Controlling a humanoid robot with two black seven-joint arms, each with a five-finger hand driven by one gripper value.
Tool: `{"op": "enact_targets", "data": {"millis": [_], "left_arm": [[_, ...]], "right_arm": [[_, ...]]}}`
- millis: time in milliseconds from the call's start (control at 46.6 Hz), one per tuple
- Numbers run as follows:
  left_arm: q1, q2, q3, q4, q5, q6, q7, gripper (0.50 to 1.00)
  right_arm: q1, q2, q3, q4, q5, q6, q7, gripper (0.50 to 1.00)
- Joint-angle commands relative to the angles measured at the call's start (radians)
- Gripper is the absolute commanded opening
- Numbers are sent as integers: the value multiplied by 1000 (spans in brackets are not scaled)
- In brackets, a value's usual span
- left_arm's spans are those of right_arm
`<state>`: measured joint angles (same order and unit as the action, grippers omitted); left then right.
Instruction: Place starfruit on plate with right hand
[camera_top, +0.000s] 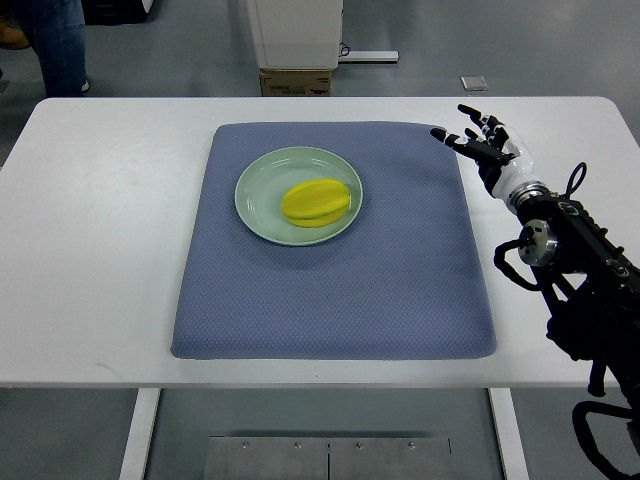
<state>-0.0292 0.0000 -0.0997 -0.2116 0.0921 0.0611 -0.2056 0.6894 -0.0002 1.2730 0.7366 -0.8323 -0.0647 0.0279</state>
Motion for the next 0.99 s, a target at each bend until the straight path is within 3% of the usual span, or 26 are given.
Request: {"op": "enact_targets", "data": {"millis": [0, 279, 450, 965], "left_arm": [[0, 0, 0, 0, 0, 0, 0, 1000], [0, 0, 0, 0, 0, 0, 0, 1000], [0, 0, 0, 0, 0, -1, 0, 1000], [0, 0, 0, 0, 0, 0, 0, 1000]], "right_arm": [[-7, 0, 29, 0, -2, 0, -3, 1000], [-34, 0, 72, 1, 2, -7, 10, 1000], [-47, 0, 72, 1, 7, -47, 67, 1000], [-68, 0, 72, 3, 107, -47, 72, 1000]]}}
